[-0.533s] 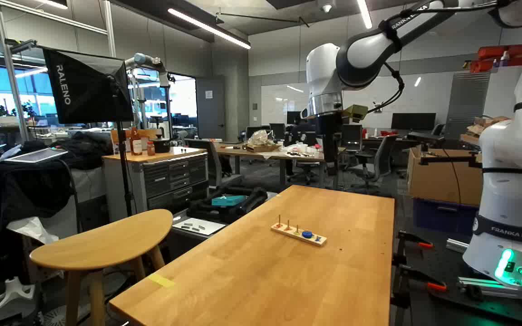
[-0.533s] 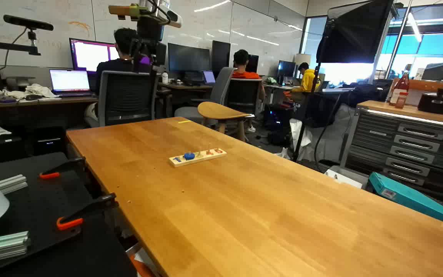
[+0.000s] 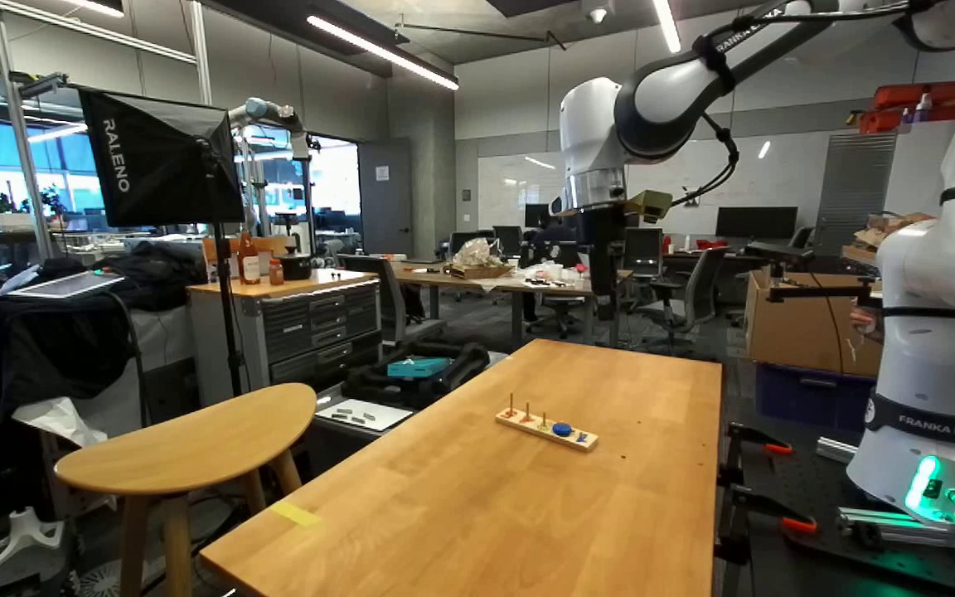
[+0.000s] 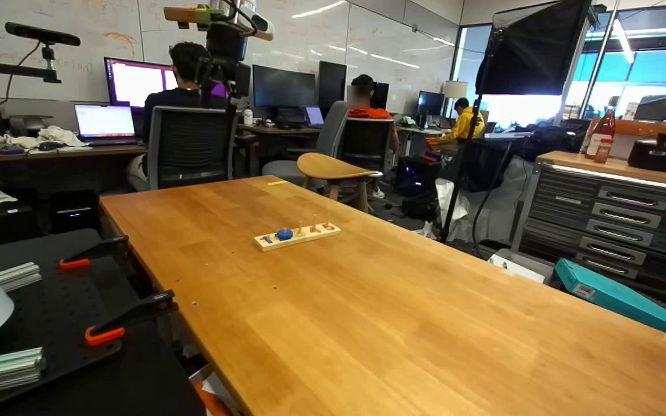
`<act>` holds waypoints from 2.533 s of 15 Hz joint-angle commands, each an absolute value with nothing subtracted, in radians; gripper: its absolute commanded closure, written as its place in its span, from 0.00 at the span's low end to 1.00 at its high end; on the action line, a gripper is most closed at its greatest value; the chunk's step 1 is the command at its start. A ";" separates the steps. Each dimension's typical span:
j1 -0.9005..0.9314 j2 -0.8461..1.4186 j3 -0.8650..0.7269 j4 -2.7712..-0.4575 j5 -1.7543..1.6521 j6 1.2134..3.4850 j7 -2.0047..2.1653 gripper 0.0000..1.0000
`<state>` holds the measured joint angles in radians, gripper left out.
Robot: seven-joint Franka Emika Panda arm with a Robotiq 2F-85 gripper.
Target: Remove the blue ring from the wooden stand
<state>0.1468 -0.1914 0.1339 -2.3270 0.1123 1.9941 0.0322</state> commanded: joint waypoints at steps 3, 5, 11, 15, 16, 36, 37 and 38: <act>0.134 -0.099 0.144 -2.297 0.044 2.137 0.036 0.00; 0.110 -0.026 0.128 -2.273 -0.018 2.255 0.051 0.00; 0.055 0.223 0.042 -2.222 -0.122 2.531 0.093 0.00; 0.056 0.252 0.014 -2.268 -0.121 2.540 0.093 0.00; 0.057 0.278 0.008 -2.265 -0.131 2.541 0.104 0.00; 0.073 0.502 -0.008 -2.254 -0.133 2.783 0.107 0.28; 0.075 0.503 -0.008 -2.258 -0.132 2.791 0.106 0.34; 0.075 0.505 -0.008 -2.259 -0.130 2.799 0.107 0.44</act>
<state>0.0600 0.4811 0.0033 -2.2739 -0.1451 2.7586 0.1208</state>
